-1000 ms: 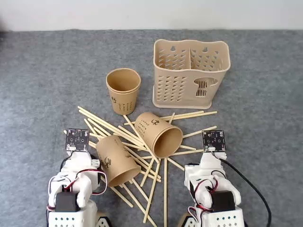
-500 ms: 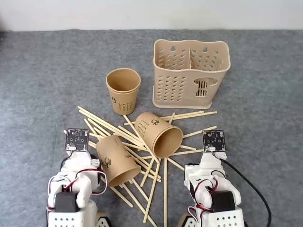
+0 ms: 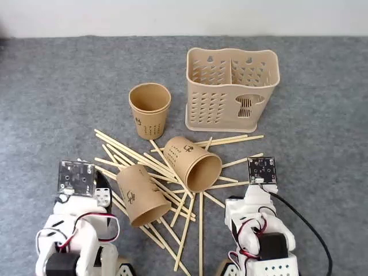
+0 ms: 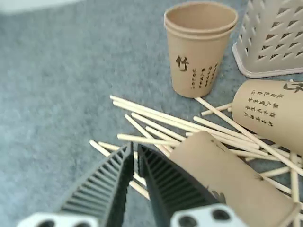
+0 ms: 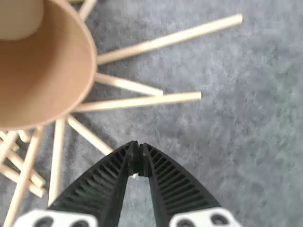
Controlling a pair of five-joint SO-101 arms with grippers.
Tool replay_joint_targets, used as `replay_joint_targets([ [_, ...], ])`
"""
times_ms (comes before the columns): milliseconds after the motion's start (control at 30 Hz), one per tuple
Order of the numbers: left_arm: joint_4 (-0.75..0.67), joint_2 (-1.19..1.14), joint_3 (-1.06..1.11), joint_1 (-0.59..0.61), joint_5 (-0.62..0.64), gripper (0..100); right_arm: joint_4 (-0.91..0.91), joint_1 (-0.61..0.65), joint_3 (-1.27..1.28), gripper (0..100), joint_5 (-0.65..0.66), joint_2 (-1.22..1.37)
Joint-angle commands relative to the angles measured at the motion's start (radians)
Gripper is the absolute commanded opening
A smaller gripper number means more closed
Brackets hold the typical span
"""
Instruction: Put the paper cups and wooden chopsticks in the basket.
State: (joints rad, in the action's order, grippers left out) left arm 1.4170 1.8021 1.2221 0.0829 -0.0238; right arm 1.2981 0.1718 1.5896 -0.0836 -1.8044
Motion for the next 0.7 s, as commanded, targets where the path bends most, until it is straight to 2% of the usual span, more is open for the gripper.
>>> replay_joint_targets([
  [0, -0.021, 0.018, -0.091, -0.002, -0.068, 2, -0.117, -0.007, -0.058, 0.9, 0.163, -0.010],
  [167, -0.026, 0.018, -0.114, -0.002, -0.075, 2, -0.315, -0.022, -0.066, 1.2, 0.427, -0.008],
  [300, -0.026, 0.018, -0.113, 0.000, -0.075, 2, -0.407, 0.024, -0.081, 3.4, 0.442, -0.005],
  [467, -0.026, 0.018, -0.113, 0.000, -0.075, 2, -0.407, 0.077, -0.112, 16.4, 0.439, 0.005],
  [667, -0.028, 0.018, -0.111, 0.000, -0.072, 2, -0.444, 0.128, -0.221, 17.4, 0.439, 0.202],
])
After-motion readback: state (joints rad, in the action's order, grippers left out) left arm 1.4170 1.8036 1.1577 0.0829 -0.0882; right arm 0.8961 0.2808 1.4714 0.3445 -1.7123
